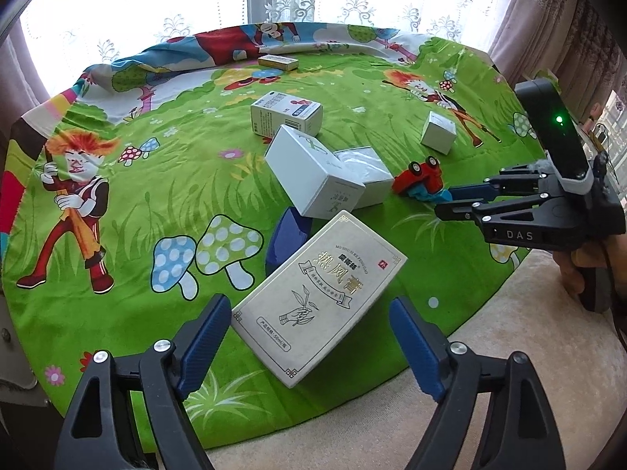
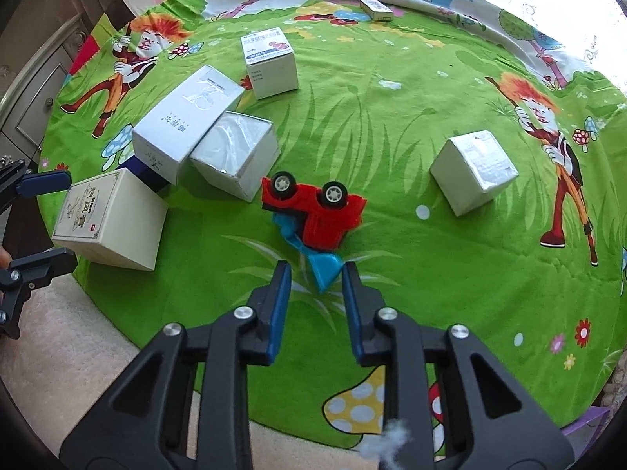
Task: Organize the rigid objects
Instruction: 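Grasp the red toy car with the right gripper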
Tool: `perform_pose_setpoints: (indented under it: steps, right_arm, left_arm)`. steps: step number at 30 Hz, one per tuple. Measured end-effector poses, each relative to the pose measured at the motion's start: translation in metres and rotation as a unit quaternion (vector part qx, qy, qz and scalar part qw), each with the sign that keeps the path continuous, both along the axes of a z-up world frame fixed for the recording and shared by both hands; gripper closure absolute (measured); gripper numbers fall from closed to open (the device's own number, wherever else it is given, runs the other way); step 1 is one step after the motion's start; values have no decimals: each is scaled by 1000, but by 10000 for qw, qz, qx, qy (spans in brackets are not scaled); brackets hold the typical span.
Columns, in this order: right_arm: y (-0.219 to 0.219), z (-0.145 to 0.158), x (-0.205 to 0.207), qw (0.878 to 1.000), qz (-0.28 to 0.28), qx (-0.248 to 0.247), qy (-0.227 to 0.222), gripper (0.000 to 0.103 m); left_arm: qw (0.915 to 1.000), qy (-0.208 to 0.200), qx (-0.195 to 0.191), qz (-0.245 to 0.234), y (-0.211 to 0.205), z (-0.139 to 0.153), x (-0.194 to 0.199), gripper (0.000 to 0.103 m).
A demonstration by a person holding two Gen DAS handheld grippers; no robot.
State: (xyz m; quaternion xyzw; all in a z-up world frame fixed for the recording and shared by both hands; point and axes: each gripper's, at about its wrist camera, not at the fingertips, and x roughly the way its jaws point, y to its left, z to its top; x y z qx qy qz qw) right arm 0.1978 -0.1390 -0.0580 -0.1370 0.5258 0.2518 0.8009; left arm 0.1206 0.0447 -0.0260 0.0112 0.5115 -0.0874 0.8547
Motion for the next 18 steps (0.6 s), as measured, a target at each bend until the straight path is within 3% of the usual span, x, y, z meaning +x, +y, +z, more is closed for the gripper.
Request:
perform_pose_setpoints:
  steps: [7,18]
  right_arm:
    - [-3,17,-2,9990,-50,354,-285,86]
    - [-6,45,3,9955,-246,851,-329,89]
  left_arm:
    - [10000,35,-9,41,1,-2,1,19]
    - [9999,154,-73,-14,-1,-8,2,19]
